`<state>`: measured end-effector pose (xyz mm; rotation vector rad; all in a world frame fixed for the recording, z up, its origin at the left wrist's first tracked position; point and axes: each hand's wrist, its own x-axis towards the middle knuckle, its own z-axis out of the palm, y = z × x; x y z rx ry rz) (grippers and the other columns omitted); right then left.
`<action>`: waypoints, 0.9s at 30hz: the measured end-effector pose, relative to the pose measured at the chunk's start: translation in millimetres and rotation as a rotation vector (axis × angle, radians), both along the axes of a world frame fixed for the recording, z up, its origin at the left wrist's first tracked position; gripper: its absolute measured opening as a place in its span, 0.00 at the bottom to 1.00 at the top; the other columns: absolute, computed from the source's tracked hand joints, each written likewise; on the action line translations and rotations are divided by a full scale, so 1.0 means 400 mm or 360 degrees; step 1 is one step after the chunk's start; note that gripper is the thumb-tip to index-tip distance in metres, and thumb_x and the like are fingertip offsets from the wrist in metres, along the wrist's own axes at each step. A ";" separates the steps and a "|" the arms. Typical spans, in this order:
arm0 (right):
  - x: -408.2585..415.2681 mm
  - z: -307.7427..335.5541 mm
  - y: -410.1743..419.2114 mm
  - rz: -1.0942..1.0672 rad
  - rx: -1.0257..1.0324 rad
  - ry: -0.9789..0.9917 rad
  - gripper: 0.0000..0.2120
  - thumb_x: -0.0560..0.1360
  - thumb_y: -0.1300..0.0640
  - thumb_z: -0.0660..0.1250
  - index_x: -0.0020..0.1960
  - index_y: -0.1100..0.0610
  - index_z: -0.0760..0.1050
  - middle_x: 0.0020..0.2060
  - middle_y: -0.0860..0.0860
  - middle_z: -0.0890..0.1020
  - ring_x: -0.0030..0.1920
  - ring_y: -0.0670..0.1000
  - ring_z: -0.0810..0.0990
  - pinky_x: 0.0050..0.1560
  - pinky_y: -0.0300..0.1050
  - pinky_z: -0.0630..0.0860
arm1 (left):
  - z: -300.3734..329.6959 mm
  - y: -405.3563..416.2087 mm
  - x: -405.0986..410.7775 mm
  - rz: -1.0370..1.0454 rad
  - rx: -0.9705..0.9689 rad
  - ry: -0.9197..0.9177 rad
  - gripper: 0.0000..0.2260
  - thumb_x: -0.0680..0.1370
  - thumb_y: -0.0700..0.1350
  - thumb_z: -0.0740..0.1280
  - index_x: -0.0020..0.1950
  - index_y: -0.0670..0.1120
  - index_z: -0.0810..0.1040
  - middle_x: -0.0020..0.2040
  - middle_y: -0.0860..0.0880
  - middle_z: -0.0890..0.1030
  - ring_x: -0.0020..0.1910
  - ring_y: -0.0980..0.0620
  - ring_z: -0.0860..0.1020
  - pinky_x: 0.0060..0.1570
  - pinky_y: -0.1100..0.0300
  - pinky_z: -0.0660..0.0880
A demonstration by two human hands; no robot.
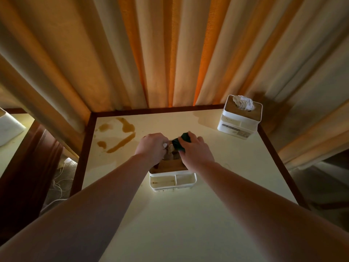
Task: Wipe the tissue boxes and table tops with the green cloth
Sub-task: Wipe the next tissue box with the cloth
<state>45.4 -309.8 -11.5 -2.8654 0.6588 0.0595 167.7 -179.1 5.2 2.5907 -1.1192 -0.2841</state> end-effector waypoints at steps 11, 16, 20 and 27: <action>-0.181 -0.049 0.069 0.0094 0.0214 -0.0005 0.28 0.86 0.39 0.47 0.84 0.44 0.53 0.84 0.51 0.42 0.66 0.57 0.68 0.66 0.54 0.76 | 0.019 -0.012 0.009 -0.0015 0.0138 -0.0089 0.07 0.76 0.47 0.74 0.53 0.53 0.86 0.51 0.52 0.84 0.49 0.49 0.79 0.47 0.56 0.75; -0.115 -0.039 0.051 -0.0011 0.0136 -0.0035 0.27 0.87 0.43 0.47 0.84 0.47 0.53 0.84 0.55 0.47 0.67 0.59 0.70 0.66 0.54 0.76 | 0.028 -0.015 -0.001 -0.0047 0.0177 -0.0126 0.06 0.77 0.46 0.73 0.53 0.53 0.86 0.50 0.52 0.84 0.49 0.49 0.79 0.50 0.53 0.80; -0.031 -0.023 0.016 -0.0013 0.0133 0.0030 0.27 0.87 0.43 0.48 0.84 0.46 0.51 0.84 0.56 0.47 0.69 0.63 0.69 0.66 0.56 0.76 | 0.029 -0.012 -0.007 -0.0070 0.0177 -0.0170 0.06 0.78 0.46 0.73 0.54 0.54 0.85 0.50 0.52 0.83 0.49 0.48 0.80 0.50 0.52 0.80; -0.093 -0.025 0.040 0.0004 0.0127 0.0043 0.26 0.86 0.42 0.47 0.84 0.44 0.53 0.84 0.54 0.46 0.67 0.60 0.70 0.64 0.54 0.77 | 0.031 -0.010 -0.008 -0.0077 0.0211 -0.0245 0.04 0.78 0.48 0.72 0.52 0.53 0.85 0.49 0.52 0.83 0.49 0.48 0.80 0.51 0.53 0.79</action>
